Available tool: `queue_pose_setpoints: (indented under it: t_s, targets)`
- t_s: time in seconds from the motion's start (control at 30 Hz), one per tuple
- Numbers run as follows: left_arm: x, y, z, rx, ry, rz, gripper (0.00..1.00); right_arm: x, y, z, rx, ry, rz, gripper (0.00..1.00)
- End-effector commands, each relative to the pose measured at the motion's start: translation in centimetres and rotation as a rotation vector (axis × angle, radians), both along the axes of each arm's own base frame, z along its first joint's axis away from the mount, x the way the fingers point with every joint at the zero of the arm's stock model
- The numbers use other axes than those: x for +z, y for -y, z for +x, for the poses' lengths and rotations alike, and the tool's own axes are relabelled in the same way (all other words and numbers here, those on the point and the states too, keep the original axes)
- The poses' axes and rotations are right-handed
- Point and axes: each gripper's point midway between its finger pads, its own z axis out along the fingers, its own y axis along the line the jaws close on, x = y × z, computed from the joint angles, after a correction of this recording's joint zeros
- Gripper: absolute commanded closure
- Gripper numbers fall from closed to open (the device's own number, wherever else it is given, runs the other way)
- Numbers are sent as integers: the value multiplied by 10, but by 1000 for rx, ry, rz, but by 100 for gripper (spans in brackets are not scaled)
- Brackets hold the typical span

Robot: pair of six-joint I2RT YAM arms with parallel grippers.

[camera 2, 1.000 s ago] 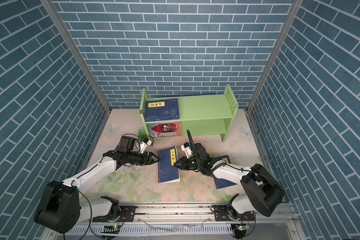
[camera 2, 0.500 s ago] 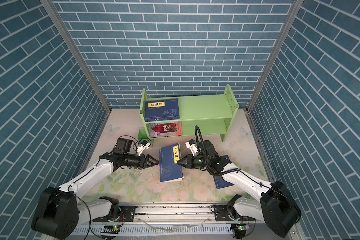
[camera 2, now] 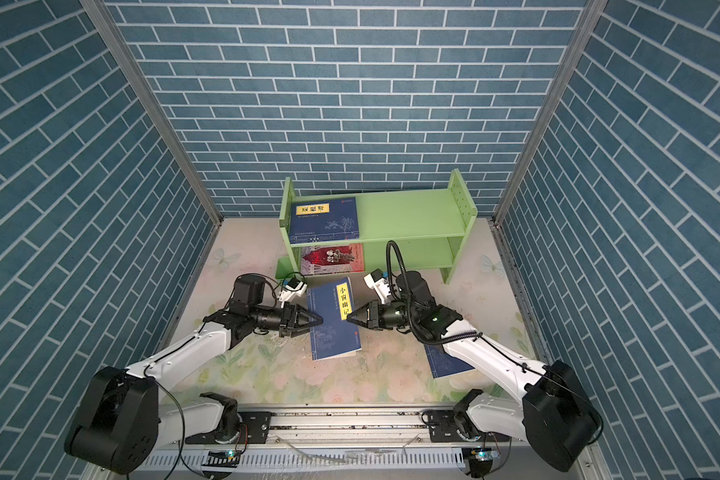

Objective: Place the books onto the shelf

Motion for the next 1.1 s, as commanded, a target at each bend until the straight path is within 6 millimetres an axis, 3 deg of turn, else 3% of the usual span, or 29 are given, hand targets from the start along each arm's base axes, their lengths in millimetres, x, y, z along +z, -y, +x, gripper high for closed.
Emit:
queue_pose_setpoints:
  t_s: [0.0,0.13,0.27,0.47,0.6,0.73,0.9,1.07]
  targets:
    - [18,5,2,-18,16,-33,66,27,-9,3,33,36,76,100]
    - [25,5,3,-22,24,-37,86,21,-11,5,38,20,54,100]
    - [35,6,2,-35,41,-40,100,15,-6,8,7,29,6,75]
    - [47,6,-6,-87,58,-63,100,21,25,18,-116,100,-71,44]
    - [82,7,-13,-154,148,-93,100,40,53,23,-221,160,-72,36]
    - [123,5,-13,-172,359,-48,100,76,75,21,-297,266,-46,29]
    - [174,3,12,-73,602,31,100,117,79,17,-304,352,0,28]
    - [240,1,38,54,776,32,100,157,76,18,-308,435,104,24]
